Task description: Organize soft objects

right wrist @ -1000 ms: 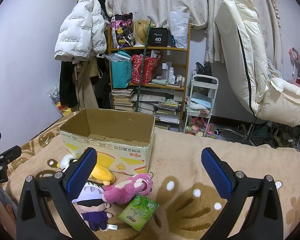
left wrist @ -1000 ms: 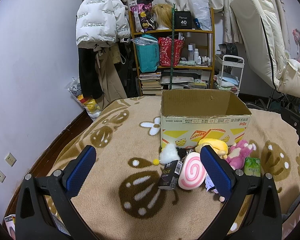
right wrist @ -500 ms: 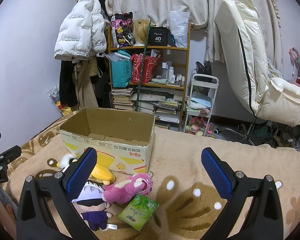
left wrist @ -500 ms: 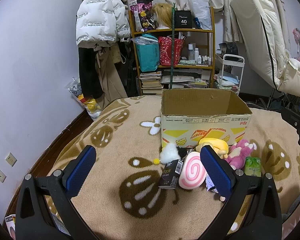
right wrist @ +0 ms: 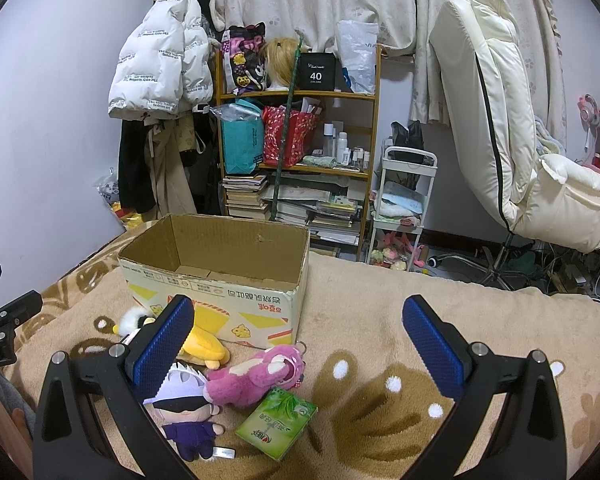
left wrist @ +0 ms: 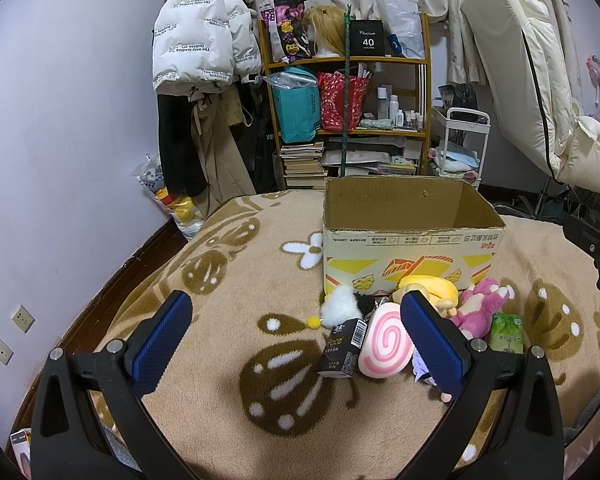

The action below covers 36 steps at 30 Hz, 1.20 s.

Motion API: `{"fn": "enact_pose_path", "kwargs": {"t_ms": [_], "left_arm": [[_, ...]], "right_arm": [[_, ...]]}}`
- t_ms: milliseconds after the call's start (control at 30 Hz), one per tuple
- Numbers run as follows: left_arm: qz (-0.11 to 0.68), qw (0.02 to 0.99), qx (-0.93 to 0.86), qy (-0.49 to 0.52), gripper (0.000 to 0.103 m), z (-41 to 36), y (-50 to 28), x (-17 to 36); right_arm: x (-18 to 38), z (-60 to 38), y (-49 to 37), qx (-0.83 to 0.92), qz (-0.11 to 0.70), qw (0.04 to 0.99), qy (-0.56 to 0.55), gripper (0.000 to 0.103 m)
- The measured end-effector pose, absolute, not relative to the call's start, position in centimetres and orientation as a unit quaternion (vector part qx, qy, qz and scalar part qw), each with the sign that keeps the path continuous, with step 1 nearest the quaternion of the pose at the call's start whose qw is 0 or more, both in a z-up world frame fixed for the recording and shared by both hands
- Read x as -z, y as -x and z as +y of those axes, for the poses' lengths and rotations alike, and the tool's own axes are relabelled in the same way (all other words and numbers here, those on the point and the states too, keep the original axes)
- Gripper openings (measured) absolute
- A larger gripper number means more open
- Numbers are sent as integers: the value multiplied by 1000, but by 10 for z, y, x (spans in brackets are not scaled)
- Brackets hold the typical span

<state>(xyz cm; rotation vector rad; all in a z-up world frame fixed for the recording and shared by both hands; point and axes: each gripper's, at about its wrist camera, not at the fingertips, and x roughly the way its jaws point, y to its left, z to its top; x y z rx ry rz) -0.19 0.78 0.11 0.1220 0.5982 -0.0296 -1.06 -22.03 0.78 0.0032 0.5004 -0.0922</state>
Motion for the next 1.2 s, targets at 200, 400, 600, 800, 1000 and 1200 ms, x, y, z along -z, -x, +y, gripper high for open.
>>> {"fn": "enact_pose_path", "kwargs": {"t_ms": [200,400,600,800,1000,1200], "left_arm": [[302,952,23,-53,103,12,1,1],[330,943,28,-28,103,24,-16,5],[367,930,28,-21,103,21,-41,16],[407,912,31,-34,103,12,-65,34],[439,897,29,-42,103,6,-84,50],[467,883,24,-41,103,5,-107,66]], "right_arm": [[-8,-221,9,48,250,967,-3,103],[2,-230,1,32,271,962,-32,103],[14,-228,-20,1,298,954,-45,103],[33,-216,-40,-20,332,942,-29,103],[55,-224,-58,-21,382,922,-66,103],[74,-241,-76,-2,421,902,-100,103]]}}
